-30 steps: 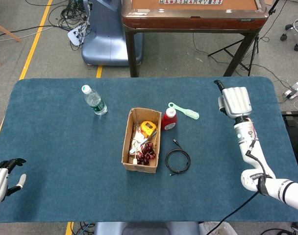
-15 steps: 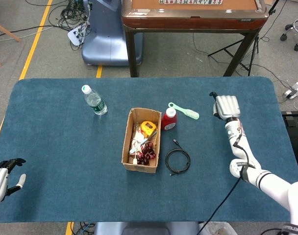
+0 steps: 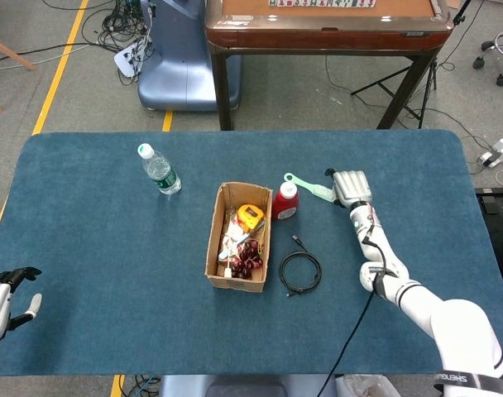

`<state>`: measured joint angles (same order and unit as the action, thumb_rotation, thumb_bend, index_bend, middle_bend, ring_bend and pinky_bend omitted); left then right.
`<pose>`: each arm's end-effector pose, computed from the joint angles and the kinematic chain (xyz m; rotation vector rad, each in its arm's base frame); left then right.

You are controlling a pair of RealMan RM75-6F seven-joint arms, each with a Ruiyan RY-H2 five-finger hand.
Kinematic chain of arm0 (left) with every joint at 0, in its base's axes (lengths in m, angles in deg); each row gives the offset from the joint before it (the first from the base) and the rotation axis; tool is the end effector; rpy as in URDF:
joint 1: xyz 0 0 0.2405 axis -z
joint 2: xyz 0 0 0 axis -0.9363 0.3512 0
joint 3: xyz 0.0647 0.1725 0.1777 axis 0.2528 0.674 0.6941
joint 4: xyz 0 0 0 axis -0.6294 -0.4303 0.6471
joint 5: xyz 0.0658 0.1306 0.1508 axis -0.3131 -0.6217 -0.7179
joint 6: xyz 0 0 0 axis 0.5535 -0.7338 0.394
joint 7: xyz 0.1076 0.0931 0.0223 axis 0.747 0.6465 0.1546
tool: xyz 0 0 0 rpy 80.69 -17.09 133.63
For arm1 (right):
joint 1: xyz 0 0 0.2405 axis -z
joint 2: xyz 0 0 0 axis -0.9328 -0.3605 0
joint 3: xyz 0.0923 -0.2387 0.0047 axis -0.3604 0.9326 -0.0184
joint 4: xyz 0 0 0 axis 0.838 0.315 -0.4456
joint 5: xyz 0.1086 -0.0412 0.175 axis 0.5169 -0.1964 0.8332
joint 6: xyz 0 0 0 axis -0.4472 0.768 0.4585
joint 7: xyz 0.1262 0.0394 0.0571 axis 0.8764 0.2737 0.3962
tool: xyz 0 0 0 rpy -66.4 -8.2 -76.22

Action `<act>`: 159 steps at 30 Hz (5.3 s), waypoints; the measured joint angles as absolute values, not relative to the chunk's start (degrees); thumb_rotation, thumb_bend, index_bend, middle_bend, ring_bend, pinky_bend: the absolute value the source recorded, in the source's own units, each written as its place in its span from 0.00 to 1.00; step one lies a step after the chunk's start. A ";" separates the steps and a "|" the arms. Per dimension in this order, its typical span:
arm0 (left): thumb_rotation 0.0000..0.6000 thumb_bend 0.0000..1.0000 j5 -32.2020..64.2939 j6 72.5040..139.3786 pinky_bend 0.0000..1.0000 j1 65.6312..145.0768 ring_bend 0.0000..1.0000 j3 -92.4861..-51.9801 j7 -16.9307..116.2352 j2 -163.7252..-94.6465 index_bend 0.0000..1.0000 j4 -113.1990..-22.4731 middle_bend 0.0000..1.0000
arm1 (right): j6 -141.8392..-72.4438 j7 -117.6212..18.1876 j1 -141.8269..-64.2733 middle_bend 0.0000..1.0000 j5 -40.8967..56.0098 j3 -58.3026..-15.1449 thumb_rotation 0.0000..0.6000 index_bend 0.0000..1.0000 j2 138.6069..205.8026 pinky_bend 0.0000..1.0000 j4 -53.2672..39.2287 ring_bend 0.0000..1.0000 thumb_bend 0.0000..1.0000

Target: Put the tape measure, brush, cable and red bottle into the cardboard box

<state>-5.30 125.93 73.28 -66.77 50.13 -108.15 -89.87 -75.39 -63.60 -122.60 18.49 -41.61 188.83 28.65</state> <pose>-0.3178 0.1744 0.1677 -1.3352 -0.9423 -0.8469 -0.2194 -0.4727 0.0004 1.6364 -1.0033 0.5987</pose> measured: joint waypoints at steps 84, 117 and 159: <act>1.00 0.35 -5.20 126.07 0.55 72.94 0.35 -66.74 50.14 -107.66 0.34 -90.37 0.41 | -74.97 -58.66 -116.81 1.00 12.46 -36.45 1.00 0.25 180.33 1.00 10.55 1.00 0.97; 1.00 0.35 -5.46 126.26 0.55 72.92 0.35 -66.67 50.90 -107.96 0.34 -90.34 0.41 | -81.97 -60.50 -107.76 1.00 7.26 -27.61 1.00 0.25 165.96 1.00 -10.71 1.00 0.97; 1.00 0.35 -5.11 125.63 0.55 73.17 0.35 -66.52 52.25 -108.48 0.34 -90.12 0.41 | -95.83 -57.58 -96.26 1.00 -9.42 -20.81 1.00 0.25 160.03 1.00 -18.15 1.00 0.97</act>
<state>-5.11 125.63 73.17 -66.52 52.25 -108.48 -90.12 -95.83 -57.58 -96.26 -9.42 -20.81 160.03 -18.15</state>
